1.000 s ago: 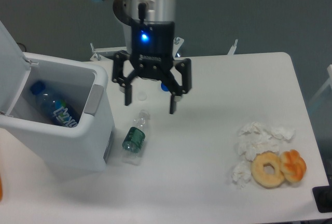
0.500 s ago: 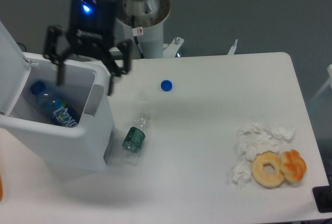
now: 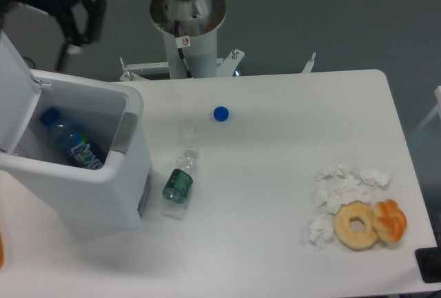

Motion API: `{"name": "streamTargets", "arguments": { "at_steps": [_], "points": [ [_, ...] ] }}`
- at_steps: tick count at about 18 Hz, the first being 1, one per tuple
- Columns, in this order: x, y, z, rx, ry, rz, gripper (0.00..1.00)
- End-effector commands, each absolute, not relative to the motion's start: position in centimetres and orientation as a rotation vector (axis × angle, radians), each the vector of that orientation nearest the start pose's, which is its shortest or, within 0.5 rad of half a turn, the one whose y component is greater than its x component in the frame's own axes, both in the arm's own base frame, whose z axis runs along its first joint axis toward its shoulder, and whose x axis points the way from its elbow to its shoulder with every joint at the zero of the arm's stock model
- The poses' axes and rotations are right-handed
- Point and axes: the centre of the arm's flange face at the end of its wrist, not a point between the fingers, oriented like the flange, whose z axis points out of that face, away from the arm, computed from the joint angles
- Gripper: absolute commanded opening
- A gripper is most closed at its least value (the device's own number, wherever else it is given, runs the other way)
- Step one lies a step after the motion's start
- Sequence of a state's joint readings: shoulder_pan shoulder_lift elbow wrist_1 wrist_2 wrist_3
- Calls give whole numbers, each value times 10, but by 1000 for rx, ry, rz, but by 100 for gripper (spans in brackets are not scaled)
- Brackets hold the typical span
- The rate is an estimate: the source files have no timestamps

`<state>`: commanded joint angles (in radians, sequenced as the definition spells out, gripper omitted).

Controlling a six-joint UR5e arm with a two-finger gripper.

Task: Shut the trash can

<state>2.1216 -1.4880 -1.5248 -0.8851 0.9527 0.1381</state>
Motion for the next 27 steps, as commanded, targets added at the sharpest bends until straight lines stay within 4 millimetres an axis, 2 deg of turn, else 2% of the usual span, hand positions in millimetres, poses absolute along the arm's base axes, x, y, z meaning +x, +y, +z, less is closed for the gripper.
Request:
{"name": "streamTargets", "arguments": {
  "at_steps": [4, 8, 13, 19, 22, 27],
  "points": [
    [-50, 514, 646, -2191, -73, -414, 100],
    [-28, 502, 652, -2146, 0, -539, 100],
    [-13, 497, 646, -2153, 28, -562, 100],
    [9, 509, 636, -2156, 92, -656, 100],
    [22, 520, 623, -2175, 123, -695, 100],
    [24, 536, 606, -2202, 125, -722, 100]
  ]
}}
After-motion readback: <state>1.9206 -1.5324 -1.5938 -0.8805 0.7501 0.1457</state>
